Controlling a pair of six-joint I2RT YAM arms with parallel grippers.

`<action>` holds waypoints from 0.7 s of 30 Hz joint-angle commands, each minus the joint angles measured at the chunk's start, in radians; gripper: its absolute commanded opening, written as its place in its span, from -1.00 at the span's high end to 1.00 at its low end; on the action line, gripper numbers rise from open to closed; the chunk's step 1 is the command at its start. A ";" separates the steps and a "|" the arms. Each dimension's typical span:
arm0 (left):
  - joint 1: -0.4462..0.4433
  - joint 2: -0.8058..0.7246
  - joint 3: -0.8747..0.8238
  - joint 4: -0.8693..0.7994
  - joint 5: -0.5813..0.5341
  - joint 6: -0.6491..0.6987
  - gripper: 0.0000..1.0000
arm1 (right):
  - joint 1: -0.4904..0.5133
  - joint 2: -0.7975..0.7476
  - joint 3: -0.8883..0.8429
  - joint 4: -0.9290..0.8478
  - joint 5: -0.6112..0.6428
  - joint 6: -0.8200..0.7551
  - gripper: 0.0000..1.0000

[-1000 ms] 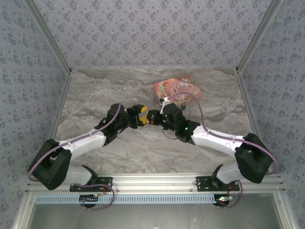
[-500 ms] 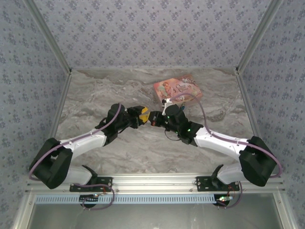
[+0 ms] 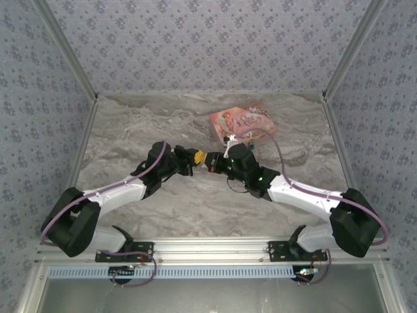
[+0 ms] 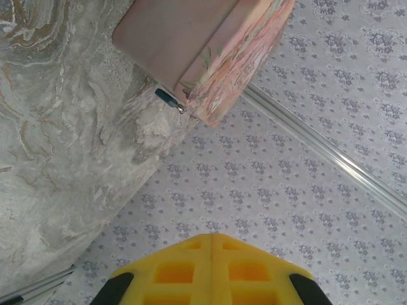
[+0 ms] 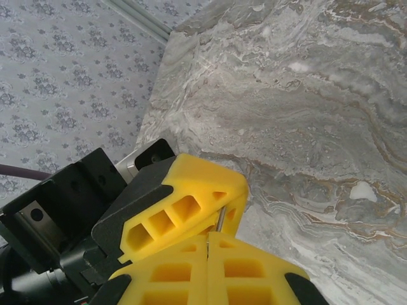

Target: Unlock the padlock with the key

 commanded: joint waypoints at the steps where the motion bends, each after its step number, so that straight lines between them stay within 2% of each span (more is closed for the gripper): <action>1: -0.006 0.010 0.001 0.029 0.001 -0.305 1.00 | -0.006 -0.024 -0.014 -0.019 0.022 0.014 1.00; 21: -0.001 -0.001 0.032 -0.024 0.009 -0.206 1.00 | -0.034 -0.024 -0.009 -0.004 -0.005 0.018 1.00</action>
